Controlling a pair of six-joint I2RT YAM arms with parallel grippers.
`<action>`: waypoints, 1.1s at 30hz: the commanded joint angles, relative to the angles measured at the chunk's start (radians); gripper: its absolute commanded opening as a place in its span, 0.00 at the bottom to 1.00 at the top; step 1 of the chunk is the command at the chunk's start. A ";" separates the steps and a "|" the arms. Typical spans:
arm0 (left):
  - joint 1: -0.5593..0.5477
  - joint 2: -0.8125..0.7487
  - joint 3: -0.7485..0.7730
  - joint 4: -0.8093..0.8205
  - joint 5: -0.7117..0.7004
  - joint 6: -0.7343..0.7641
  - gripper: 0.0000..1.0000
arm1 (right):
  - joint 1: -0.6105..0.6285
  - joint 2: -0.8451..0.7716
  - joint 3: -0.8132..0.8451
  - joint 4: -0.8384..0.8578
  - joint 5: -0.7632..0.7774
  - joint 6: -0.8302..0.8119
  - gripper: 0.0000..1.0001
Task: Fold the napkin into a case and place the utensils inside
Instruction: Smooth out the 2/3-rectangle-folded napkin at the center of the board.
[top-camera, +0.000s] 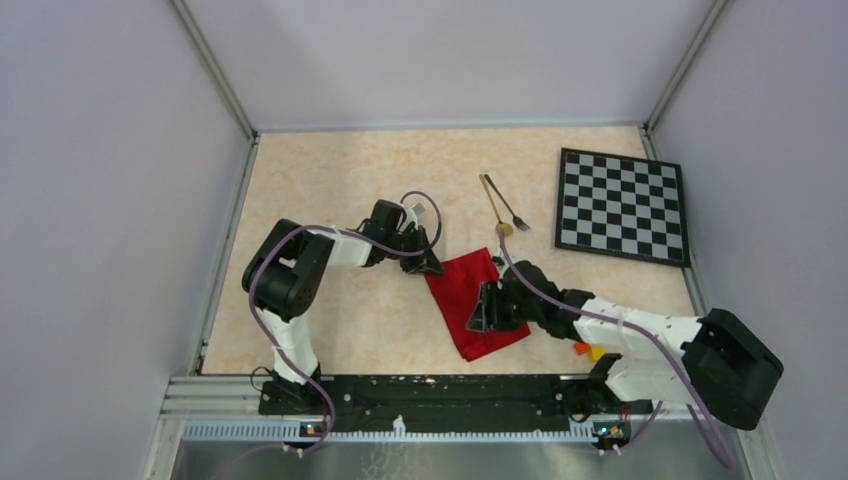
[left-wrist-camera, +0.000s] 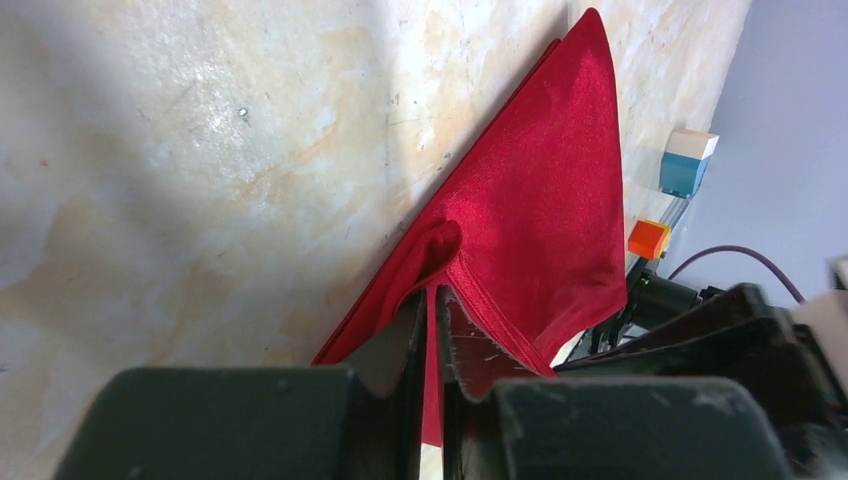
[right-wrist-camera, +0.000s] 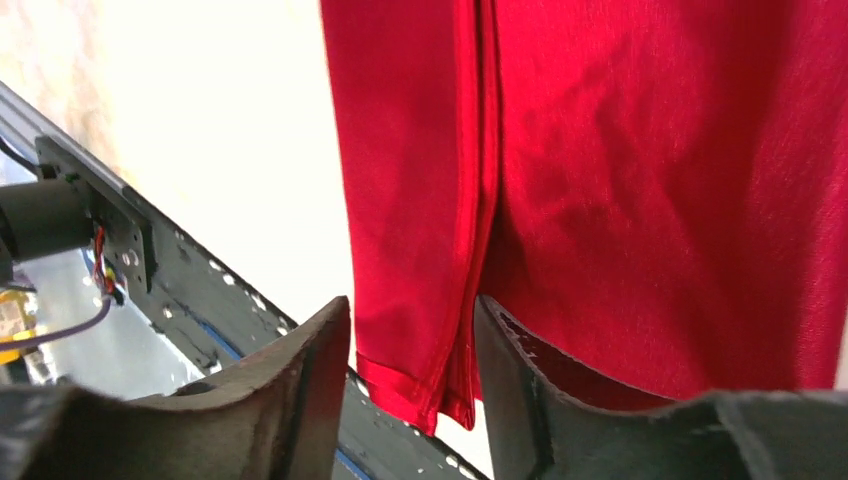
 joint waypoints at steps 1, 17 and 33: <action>0.002 0.013 0.005 -0.035 -0.024 0.054 0.12 | 0.007 -0.030 0.133 -0.139 0.085 -0.130 0.52; 0.002 0.022 0.023 -0.065 -0.029 0.071 0.11 | -0.042 0.529 0.234 0.508 -0.336 -0.113 0.26; 0.005 0.081 0.065 -0.081 -0.022 0.100 0.09 | -0.031 0.214 -0.272 0.744 -0.374 0.122 0.38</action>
